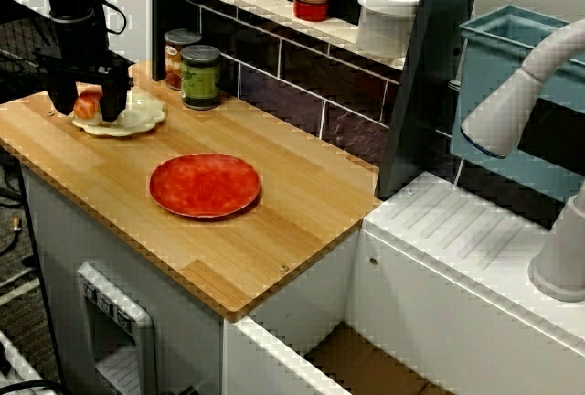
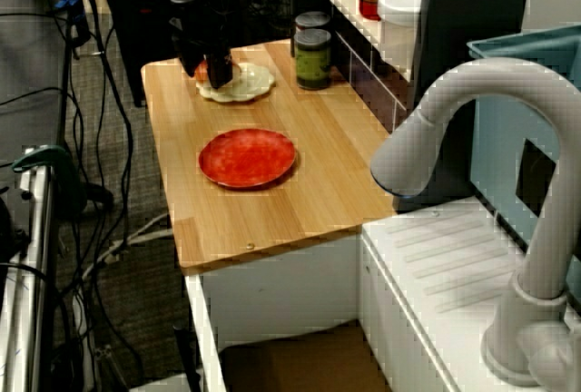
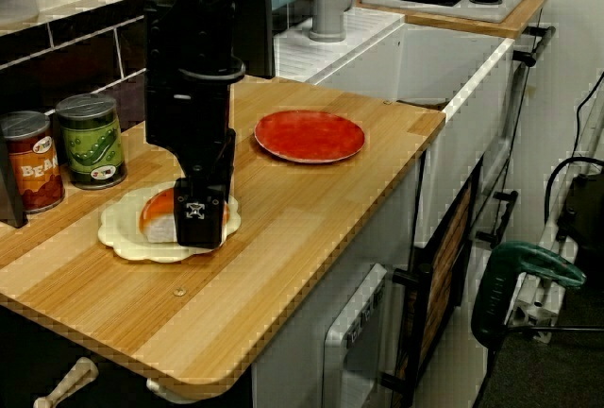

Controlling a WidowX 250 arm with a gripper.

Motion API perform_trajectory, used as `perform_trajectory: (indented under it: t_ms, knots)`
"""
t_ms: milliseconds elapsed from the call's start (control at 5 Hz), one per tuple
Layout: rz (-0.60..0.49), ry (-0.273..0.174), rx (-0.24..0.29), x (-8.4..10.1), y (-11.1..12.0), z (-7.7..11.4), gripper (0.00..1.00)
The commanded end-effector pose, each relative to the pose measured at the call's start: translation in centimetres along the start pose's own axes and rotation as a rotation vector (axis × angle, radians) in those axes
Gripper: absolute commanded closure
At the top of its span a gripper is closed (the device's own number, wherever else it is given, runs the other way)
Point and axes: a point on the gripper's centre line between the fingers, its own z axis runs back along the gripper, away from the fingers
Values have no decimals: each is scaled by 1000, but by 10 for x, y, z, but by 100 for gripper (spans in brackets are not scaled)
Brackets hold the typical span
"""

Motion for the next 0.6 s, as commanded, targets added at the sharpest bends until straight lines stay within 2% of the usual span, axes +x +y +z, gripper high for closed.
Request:
perform_trajectory:
  t_ms: [0,400]
  knots:
    - [10,-22,-17,8,5,16,0]
    - [16,-6,-42,13,5,25,0]
